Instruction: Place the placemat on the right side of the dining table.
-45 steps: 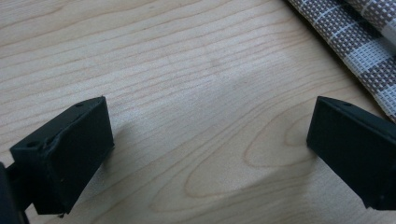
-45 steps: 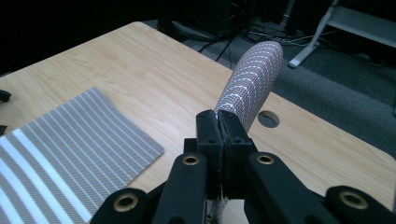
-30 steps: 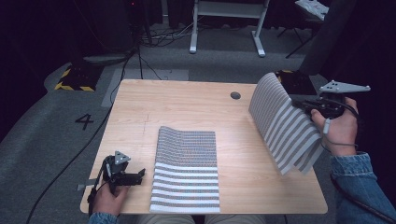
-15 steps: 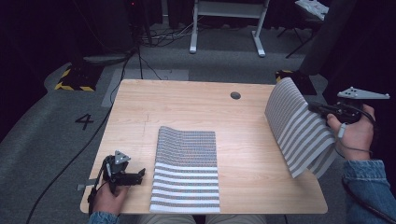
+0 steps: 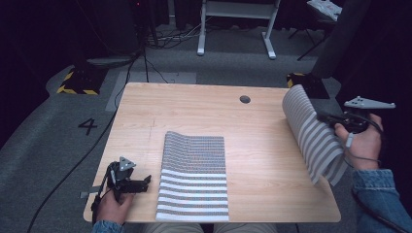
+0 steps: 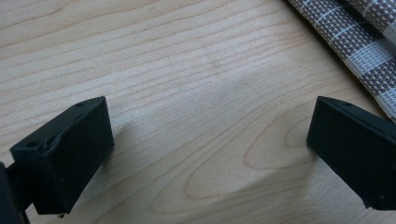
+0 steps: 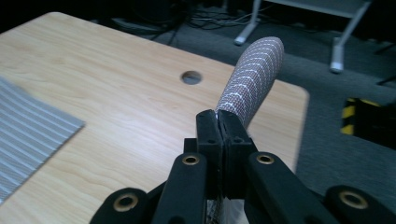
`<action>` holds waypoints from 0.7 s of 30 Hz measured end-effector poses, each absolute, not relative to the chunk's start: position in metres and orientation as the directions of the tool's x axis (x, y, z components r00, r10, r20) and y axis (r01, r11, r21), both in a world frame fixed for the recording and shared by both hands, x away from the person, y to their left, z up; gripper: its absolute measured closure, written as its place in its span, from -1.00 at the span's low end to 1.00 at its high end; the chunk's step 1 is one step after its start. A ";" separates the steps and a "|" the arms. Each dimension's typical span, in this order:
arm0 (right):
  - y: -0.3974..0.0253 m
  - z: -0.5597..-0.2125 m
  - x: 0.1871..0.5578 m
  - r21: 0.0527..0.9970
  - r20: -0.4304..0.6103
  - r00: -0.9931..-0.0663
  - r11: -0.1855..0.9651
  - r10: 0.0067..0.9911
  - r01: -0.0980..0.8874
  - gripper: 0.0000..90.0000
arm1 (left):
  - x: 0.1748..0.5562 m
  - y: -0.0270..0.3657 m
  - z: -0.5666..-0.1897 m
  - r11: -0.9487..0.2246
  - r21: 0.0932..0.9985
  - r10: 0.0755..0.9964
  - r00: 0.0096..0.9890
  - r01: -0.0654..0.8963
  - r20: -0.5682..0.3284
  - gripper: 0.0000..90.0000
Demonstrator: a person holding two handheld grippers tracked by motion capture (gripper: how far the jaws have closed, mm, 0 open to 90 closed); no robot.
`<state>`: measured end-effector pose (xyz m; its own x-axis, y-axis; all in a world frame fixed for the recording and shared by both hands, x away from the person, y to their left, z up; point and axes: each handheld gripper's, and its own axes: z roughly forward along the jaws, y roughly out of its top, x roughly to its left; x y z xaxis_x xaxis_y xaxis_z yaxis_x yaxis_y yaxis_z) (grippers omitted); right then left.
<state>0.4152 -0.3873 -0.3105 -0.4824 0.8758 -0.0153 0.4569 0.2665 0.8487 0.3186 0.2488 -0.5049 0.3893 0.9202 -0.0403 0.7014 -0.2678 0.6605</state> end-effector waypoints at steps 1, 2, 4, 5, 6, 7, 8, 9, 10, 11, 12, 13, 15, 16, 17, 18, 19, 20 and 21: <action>-0.381 -0.315 0.416 0.850 0.000 -0.497 0.261 0.868 0.457 0.97 | 0.319 0.249 -0.505 -0.268 0.660 0.920 0.389 0.701 -0.040 -0.99; -0.377 -0.318 0.417 0.849 0.002 -0.510 0.269 0.860 0.456 0.97 | 0.319 0.249 -0.505 -0.268 0.661 0.920 0.389 0.701 -0.040 -0.99; -0.365 -0.325 0.419 0.842 0.015 -0.532 0.276 0.847 0.464 0.97 | 0.319 0.249 -0.505 -0.268 0.661 0.920 0.389 0.701 -0.040 -0.99; -0.359 -0.329 0.421 0.835 0.019 -0.545 0.287 0.838 0.470 0.97 | 0.319 0.249 -0.505 -0.268 0.660 0.920 0.389 0.702 -0.040 -0.99; -0.354 -0.334 0.422 0.831 0.027 -0.554 0.289 0.832 0.475 0.97 | 0.319 0.249 -0.505 -0.267 0.661 0.920 0.389 0.701 -0.040 -0.99; -0.349 -0.338 0.423 0.827 0.031 -0.563 0.296 0.826 0.479 0.97 | 0.319 0.249 -0.505 -0.268 0.661 0.920 0.389 0.701 -0.040 -0.99; -0.349 -0.338 0.423 0.827 0.031 -0.563 0.296 0.826 0.479 0.97 | 0.319 0.249 -0.505 -0.268 0.661 0.920 0.389 0.701 -0.040 -0.99; -0.341 -0.346 0.426 0.817 0.039 -0.575 0.305 0.817 0.489 0.97 | 0.319 0.249 -0.505 -0.268 0.661 0.920 0.389 0.701 -0.040 -0.99; -0.337 -0.350 0.427 0.815 0.048 -0.580 0.304 0.813 0.494 0.97 | 0.318 0.249 -0.505 -0.268 0.660 0.920 0.389 0.702 -0.040 -0.99; -0.335 -0.353 0.428 0.813 0.051 -0.583 0.306 0.811 0.496 0.97 | 0.318 0.249 -0.505 -0.268 0.660 0.920 0.390 0.702 -0.040 -0.99; -0.332 -0.357 0.429 0.810 0.055 -0.587 0.307 0.808 0.499 0.97 | 0.318 0.249 -0.505 -0.269 0.660 0.920 0.390 0.702 -0.040 -0.99; -0.332 -0.357 0.429 0.810 0.055 -0.587 0.307 0.808 0.499 0.97 | 0.318 0.249 -0.505 -0.269 0.660 0.920 0.390 0.702 -0.040 -0.99; -0.325 -0.368 0.431 0.799 0.072 -0.598 0.313 0.798 0.513 0.97 | 0.318 0.249 -0.505 -0.268 0.660 0.920 0.390 0.702 -0.040 -0.99; -0.321 -0.373 0.431 0.796 0.081 -0.604 0.314 0.793 0.518 0.96 | 0.318 0.249 -0.505 -0.269 0.660 0.920 0.390 0.701 -0.040 -0.99; -0.319 -0.376 0.431 0.793 0.092 -0.612 0.313 0.785 0.522 0.88 | 0.318 0.249 -0.505 -0.268 0.660 0.920 0.390 0.702 -0.040 -0.99; -0.316 -0.380 0.430 0.794 0.134 -0.635 0.302 0.761 0.528 0.60 | 0.318 0.249 -0.505 -0.268 0.660 0.920 0.390 0.702 -0.041 -0.99; -0.310 -0.385 0.430 0.799 0.220 -0.667 0.261 0.712 0.542 0.30 | 0.318 0.249 -0.505 -0.268 0.660 0.920 0.390 0.701 -0.040 -0.99; -0.307 -0.388 0.429 0.808 0.239 -0.678 0.245 0.695 0.536 0.17 | 0.318 0.249 -0.505 -0.269 0.660 0.920 0.390 0.701 -0.040 -0.99; -0.307 -0.388 0.429 0.808 0.239 -0.678 0.245 0.695 0.536 0.17 | 0.318 0.249 -0.505 -0.269 0.660 0.920 0.390 0.701 -0.040 -0.99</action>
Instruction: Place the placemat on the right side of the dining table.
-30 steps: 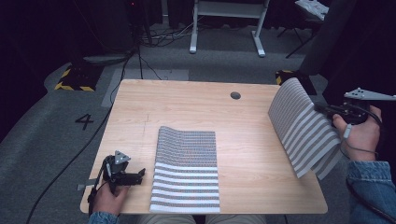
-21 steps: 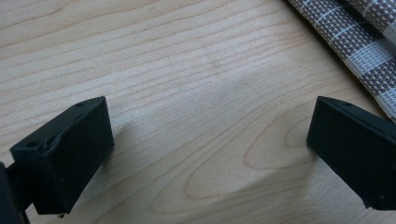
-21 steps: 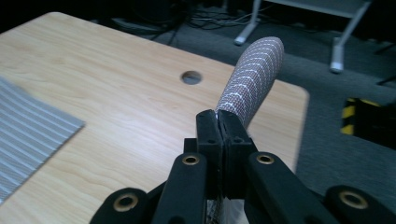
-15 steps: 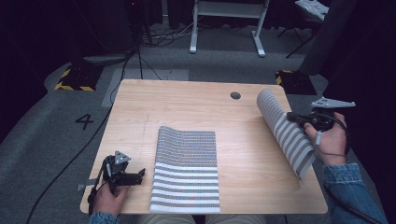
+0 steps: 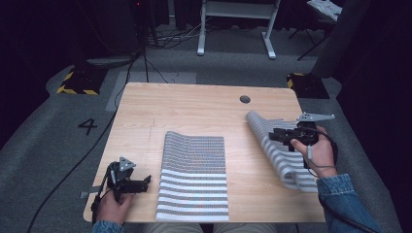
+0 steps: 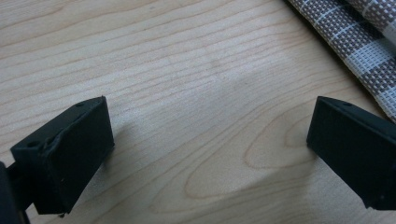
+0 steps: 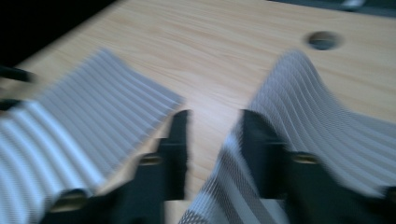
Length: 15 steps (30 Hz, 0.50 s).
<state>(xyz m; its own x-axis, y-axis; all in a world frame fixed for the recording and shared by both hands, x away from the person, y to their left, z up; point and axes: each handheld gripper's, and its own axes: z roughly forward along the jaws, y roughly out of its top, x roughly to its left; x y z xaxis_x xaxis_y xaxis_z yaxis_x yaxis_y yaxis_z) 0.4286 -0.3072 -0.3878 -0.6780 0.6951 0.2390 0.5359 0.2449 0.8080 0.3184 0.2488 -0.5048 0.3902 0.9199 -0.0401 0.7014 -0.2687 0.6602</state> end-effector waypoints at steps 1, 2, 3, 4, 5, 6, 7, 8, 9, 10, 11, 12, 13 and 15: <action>-0.304 -0.386 0.422 0.831 0.216 -0.685 0.237 0.696 0.503 0.03 | 0.318 0.249 -0.505 -0.268 0.660 0.920 0.390 0.701 -0.040 -0.99; -0.304 -0.385 0.420 0.835 0.208 -0.679 0.233 0.704 0.498 -0.01 | 0.318 0.249 -0.505 -0.269 0.660 0.920 0.390 0.702 -0.040 -0.99; -0.306 -0.383 0.417 0.837 0.203 -0.663 0.224 0.720 0.500 -0.03 | 0.318 0.249 -0.505 -0.269 0.660 0.920 0.390 0.702 -0.040 -0.99; -0.308 -0.383 0.415 0.837 0.200 -0.652 0.219 0.731 0.502 -0.04 | 0.318 0.249 -0.505 -0.269 0.660 0.920 0.390 0.702 -0.040 -0.99; -0.311 -0.383 0.413 0.832 0.191 -0.632 0.218 0.751 0.510 -0.05 | 0.318 0.249 -0.505 -0.269 0.660 0.920 0.390 0.702 -0.040 -0.99; -0.314 -0.383 0.411 0.826 0.179 -0.618 0.225 0.766 0.517 -0.08 | 0.318 0.249 -0.505 -0.269 0.660 0.920 0.390 0.702 -0.040 -0.99; -0.317 -0.385 0.411 0.823 0.164 -0.607 0.232 0.777 0.519 -0.10 | 0.318 0.249 -0.505 -0.269 0.660 0.920 0.391 0.702 -0.040 -0.99; -0.321 -0.388 0.410 0.815 0.149 -0.587 0.237 0.796 0.528 -0.11 | 0.318 0.249 -0.505 -0.269 0.660 0.920 0.390 0.702 -0.040 -0.99; -0.326 -0.393 0.409 0.804 0.129 -0.566 0.248 0.814 0.540 -0.14 | 0.318 0.249 -0.505 -0.268 0.661 0.919 0.391 0.701 -0.042 -0.99; -0.326 -0.393 0.409 0.804 0.129 -0.566 0.248 0.814 0.540 -0.14 | 0.318 0.249 -0.505 -0.268 0.661 0.919 0.391 0.701 -0.042 -0.99; -0.330 -0.398 0.408 0.790 0.113 -0.546 0.258 0.830 0.556 -0.15 | 0.318 0.249 -0.505 -0.269 0.660 0.920 0.390 0.702 -0.040 -0.99; -0.335 -0.406 0.408 0.771 0.093 -0.520 0.269 0.849 0.577 -0.17 | 0.318 0.249 -0.505 -0.269 0.660 0.920 0.390 0.702 -0.040 -0.99; -0.343 -0.419 0.408 0.737 0.068 -0.484 0.283 0.872 0.614 -0.21 | 0.318 0.249 -0.505 -0.269 0.660 0.920 0.390 0.702 -0.040 -0.99; -0.350 -0.433 0.407 0.705 0.051 -0.459 0.294 0.887 0.646 -0.22 | 0.318 0.249 -0.505 -0.269 0.660 0.920 0.390 0.702 -0.040 -0.99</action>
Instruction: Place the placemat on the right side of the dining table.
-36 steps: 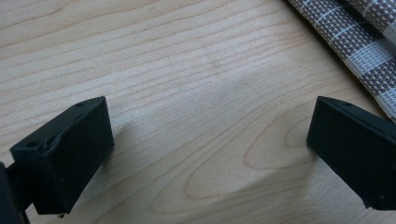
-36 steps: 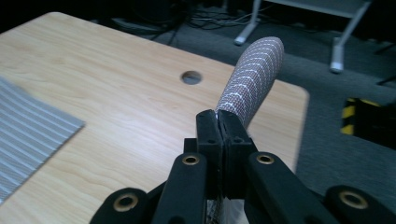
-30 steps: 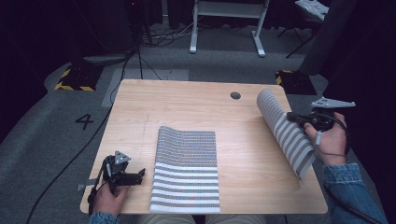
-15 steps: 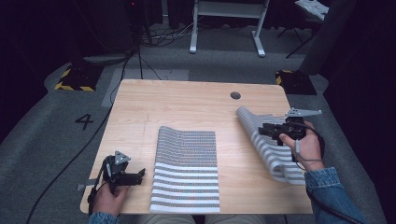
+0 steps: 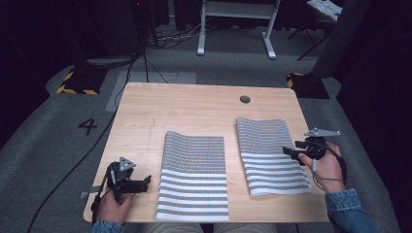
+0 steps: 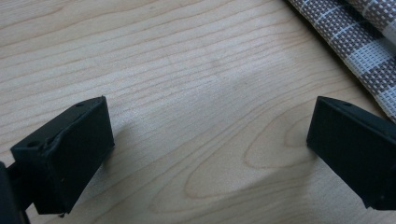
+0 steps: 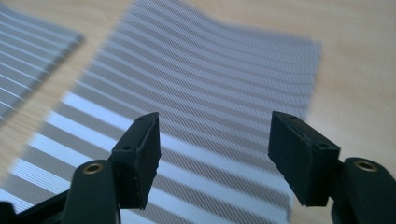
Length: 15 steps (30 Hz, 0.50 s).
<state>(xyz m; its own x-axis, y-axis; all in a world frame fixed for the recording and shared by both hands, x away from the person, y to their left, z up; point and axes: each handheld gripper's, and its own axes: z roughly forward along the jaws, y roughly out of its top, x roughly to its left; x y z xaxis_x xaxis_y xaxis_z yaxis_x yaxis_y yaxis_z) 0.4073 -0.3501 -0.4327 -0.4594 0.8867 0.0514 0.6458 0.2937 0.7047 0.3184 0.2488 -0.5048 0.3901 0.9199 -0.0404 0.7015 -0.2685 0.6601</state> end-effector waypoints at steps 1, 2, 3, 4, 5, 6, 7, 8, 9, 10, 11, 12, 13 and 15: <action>-0.350 -0.433 0.407 0.705 0.051 -0.459 0.294 0.887 0.646 -0.22 | 0.318 0.249 -0.505 -0.269 0.660 0.920 0.390 0.702 -0.040 -0.99; -0.357 -0.449 0.405 0.665 0.063 -0.421 0.276 0.905 0.694 -0.23 | 0.318 0.249 -0.505 -0.269 0.660 0.920 0.390 0.702 -0.040 -0.99; -0.360 -0.454 0.404 0.651 0.067 -0.410 0.272 0.910 0.709 -0.22 | 0.318 0.249 -0.505 -0.269 0.660 0.920 0.390 0.702 -0.040 -0.99; -0.362 -0.460 0.402 0.633 0.075 -0.396 0.263 0.915 0.728 -0.22 | 0.318 0.249 -0.505 -0.269 0.660 0.920 0.390 0.702 -0.040 -0.99; -0.364 -0.466 0.401 0.623 0.081 -0.390 0.259 0.917 0.738 -0.22 | 0.318 0.249 -0.505 -0.268 0.660 0.920 0.390 0.702 -0.041 -0.99; -0.365 -0.468 0.399 0.619 0.087 -0.385 0.252 0.919 0.743 -0.21 | 0.318 0.249 -0.505 -0.269 0.660 0.920 0.390 0.702 -0.040 -0.99; -0.367 -0.471 0.398 0.619 0.093 -0.379 0.245 0.921 0.746 -0.21 | 0.318 0.249 -0.505 -0.269 0.660 0.920 0.390 0.702 -0.040 -0.99; -0.367 -0.471 0.398 0.619 0.093 -0.379 0.245 0.921 0.746 -0.21 | 0.318 0.249 -0.505 -0.268 0.660 0.920 0.390 0.702 -0.040 -0.99; -0.368 -0.474 0.396 0.617 0.101 -0.369 0.233 0.924 0.751 -0.22 | 0.318 0.249 -0.505 -0.269 0.660 0.920 0.390 0.702 -0.040 -0.99; -0.369 -0.475 0.395 0.616 0.105 -0.364 0.227 0.925 0.754 -0.22 | 0.318 0.249 -0.505 -0.269 0.660 0.920 0.390 0.702 -0.040 -0.99; -0.370 -0.477 0.396 0.619 0.098 -0.366 0.232 0.925 0.750 -0.24 | 0.318 0.249 -0.505 -0.268 0.660 0.920 0.390 0.702 -0.041 -0.99; -0.370 -0.478 0.396 0.619 0.094 -0.367 0.234 0.926 0.750 -0.25 | 0.318 0.249 -0.505 -0.268 0.660 0.920 0.390 0.702 -0.041 -0.99; -0.370 -0.479 0.396 0.619 0.088 -0.364 0.235 0.927 0.750 -0.26 | 0.318 0.249 -0.505 -0.268 0.660 0.920 0.390 0.702 -0.041 -0.99; -0.370 -0.482 0.396 0.618 0.079 -0.363 0.240 0.929 0.748 -0.27 | 0.318 0.249 -0.505 -0.269 0.660 0.920 0.390 0.702 -0.040 -0.99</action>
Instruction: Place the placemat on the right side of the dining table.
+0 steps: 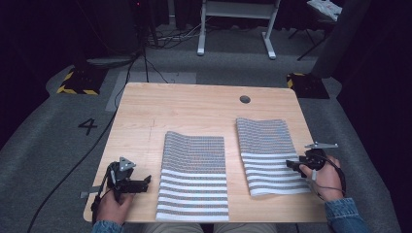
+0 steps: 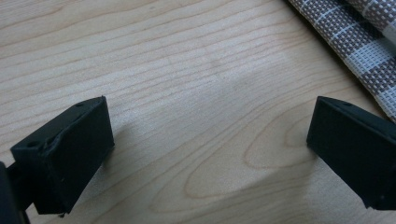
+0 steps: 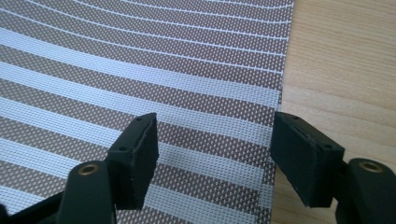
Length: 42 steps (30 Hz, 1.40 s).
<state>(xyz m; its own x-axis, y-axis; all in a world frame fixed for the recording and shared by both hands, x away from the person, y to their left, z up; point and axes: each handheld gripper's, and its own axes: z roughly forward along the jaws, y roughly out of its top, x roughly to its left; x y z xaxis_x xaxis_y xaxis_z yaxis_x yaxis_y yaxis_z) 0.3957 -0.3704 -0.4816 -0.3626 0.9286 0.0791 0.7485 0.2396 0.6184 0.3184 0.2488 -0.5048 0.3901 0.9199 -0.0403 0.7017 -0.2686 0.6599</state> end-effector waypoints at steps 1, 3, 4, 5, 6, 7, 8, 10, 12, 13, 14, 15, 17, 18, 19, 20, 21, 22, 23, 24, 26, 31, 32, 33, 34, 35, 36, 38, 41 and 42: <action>-0.370 -0.483 0.396 0.615 0.078 -0.362 0.241 0.929 0.751 -0.29 | 0.318 0.249 -0.505 -0.268 0.660 0.920 0.390 0.702 -0.041 -0.99; -0.368 -0.483 0.395 0.615 0.060 -0.368 0.256 0.928 0.746 -0.30 | 0.318 0.249 -0.505 -0.269 0.660 0.920 0.390 0.702 -0.040 -0.99; -0.367 -0.484 0.395 0.614 0.048 -0.372 0.267 0.927 0.743 -0.29 | 0.318 0.249 -0.505 -0.269 0.660 0.920 0.390 0.702 -0.040 -0.99; -0.365 -0.484 0.394 0.611 0.025 -0.379 0.286 0.925 0.738 -0.28 | 0.318 0.249 -0.505 -0.269 0.660 0.920 0.390 0.702 -0.040 -0.99; -0.364 -0.484 0.394 0.611 0.009 -0.382 0.297 0.924 0.734 -0.25 | 0.318 0.249 -0.505 -0.269 0.660 0.920 0.390 0.702 -0.040 -0.99; -0.363 -0.483 0.393 0.611 -0.001 -0.389 0.309 0.921 0.729 -0.20 | 0.318 0.249 -0.505 -0.268 0.660 0.920 0.390 0.702 -0.041 -0.99; -0.361 -0.483 0.392 0.610 -0.004 -0.390 0.311 0.921 0.729 -0.17 | 0.318 0.249 -0.505 -0.268 0.660 0.920 0.390 0.702 -0.041 -0.99; -0.361 -0.483 0.392 0.611 -0.005 -0.392 0.313 0.920 0.727 -0.15 | 0.318 0.249 -0.505 -0.268 0.660 0.920 0.390 0.702 -0.041 -0.99; -0.361 -0.483 0.392 0.613 0.002 -0.395 0.311 0.918 0.726 -0.10 | 0.318 0.249 -0.505 -0.268 0.660 0.920 0.390 0.702 -0.040 -0.99; -0.361 -0.482 0.391 0.615 0.011 -0.404 0.312 0.915 0.724 0.07 | 0.318 0.249 -0.505 -0.269 0.660 0.920 0.390 0.702 -0.041 -0.99; -0.360 -0.482 0.390 0.619 0.007 -0.411 0.318 0.912 0.718 0.17 | 0.318 0.249 -0.505 -0.269 0.660 0.920 0.390 0.702 -0.040 -0.99; -0.358 -0.482 0.388 0.619 0.010 -0.417 0.322 0.909 0.716 0.31 | 0.318 0.249 -0.505 -0.268 0.660 0.920 0.390 0.702 -0.041 -0.99; -0.354 -0.481 0.386 0.617 0.017 -0.422 0.323 0.907 0.718 0.55 | 0.318 0.249 -0.505 -0.269 0.660 0.920 0.390 0.702 -0.040 -0.99; -0.354 -0.481 0.386 0.617 0.017 -0.422 0.323 0.907 0.718 0.55 | 0.318 0.249 -0.505 -0.269 0.660 0.920 0.390 0.702 -0.040 -0.99; -0.351 -0.480 0.386 0.614 0.019 -0.427 0.327 0.904 0.718 0.79 | 0.318 0.249 -0.505 -0.269 0.660 0.920 0.390 0.702 -0.040 -0.99; -0.351 -0.480 0.387 0.613 0.020 -0.430 0.328 0.903 0.718 0.87 | 0.318 0.249 -0.505 -0.268 0.661 0.920 0.391 0.701 -0.041 -0.99; -0.352 -0.480 0.388 0.607 0.029 -0.433 0.328 0.901 0.723 0.89 | 0.318 0.249 -0.505 -0.268 0.661 0.920 0.391 0.701 -0.041 -0.99; -0.353 -0.479 0.390 0.603 0.040 -0.436 0.326 0.899 0.728 0.90 | 0.318 0.249 -0.505 -0.268 0.661 0.919 0.391 0.701 -0.042 -0.99; -0.354 -0.479 0.392 0.599 0.040 -0.434 0.326 0.900 0.731 0.91 | 0.318 0.249 -0.505 -0.269 0.661 0.920 0.391 0.701 -0.040 -0.99; -0.356 -0.478 0.395 0.598 0.027 -0.430 0.330 0.902 0.730 0.92 | 0.318 0.249 -0.505 -0.270 0.659 0.920 0.390 0.702 -0.039 -0.99; -0.364 -0.477 0.403 0.595 -0.002 -0.418 0.338 0.908 0.730 0.92 | 0.318 0.249 -0.505 -0.268 0.661 0.920 0.391 0.701 -0.041 -0.99; -0.377 -0.471 0.417 0.591 -0.093 -0.401 0.375 0.911 0.714 0.92 | 0.317 0.249 -0.505 -0.273 0.660 0.918 0.394 0.700 -0.039 -0.99; -0.378 -0.468 0.418 0.592 -0.111 -0.401 0.385 0.909 0.708 0.92 | 0.317 0.249 -0.505 -0.272 0.660 0.918 0.394 0.700 -0.039 -0.99; -0.378 -0.466 0.419 0.593 -0.122 -0.404 0.393 0.907 0.703 0.92 | 0.317 0.249 -0.505 -0.273 0.660 0.918 0.394 0.700 -0.039 -0.99; -0.378 -0.466 0.419 0.593 -0.122 -0.404 0.393 0.907 0.703 0.92 | 0.317 0.249 -0.505 -0.273 0.660 0.918 0.394 0.700 -0.039 -0.99; -0.378 -0.464 0.419 0.595 -0.124 -0.406 0.395 0.905 0.700 0.91 | 0.317 0.249 -0.505 -0.273 0.660 0.918 0.394 0.700 -0.039 -0.99; -0.377 -0.458 0.418 0.613 -0.122 -0.409 0.392 0.905 0.686 0.91 | 0.317 0.249 -0.505 -0.272 0.661 0.919 0.393 0.699 -0.038 -0.99; -0.376 -0.455 0.418 0.618 -0.123 -0.412 0.395 0.903 0.680 0.91 | 0.317 0.249 -0.505 -0.271 0.662 0.919 0.392 0.699 -0.038 -0.99; -0.370 -0.441 0.413 0.634 -0.192 -0.431 0.447 0.882 0.631 0.91 | 0.317 0.249 -0.505 -0.273 0.659 0.918 0.394 0.701 -0.039 -0.99; -0.364 -0.429 0.407 0.648 -0.226 -0.440 0.471 0.869 0.599 0.91 | 0.317 0.249 -0.505 -0.272 0.660 0.918 0.394 0.700 -0.040 -0.99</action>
<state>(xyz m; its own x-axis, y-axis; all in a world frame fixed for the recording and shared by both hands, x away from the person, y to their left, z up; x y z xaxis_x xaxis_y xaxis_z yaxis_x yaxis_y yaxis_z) 0.4073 -0.3643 -0.4287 -0.4397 0.8693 -0.2259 0.5987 0.4711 0.6477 0.3174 0.2491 -0.5047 0.3944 0.9181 -0.0403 0.7002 -0.2718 0.6602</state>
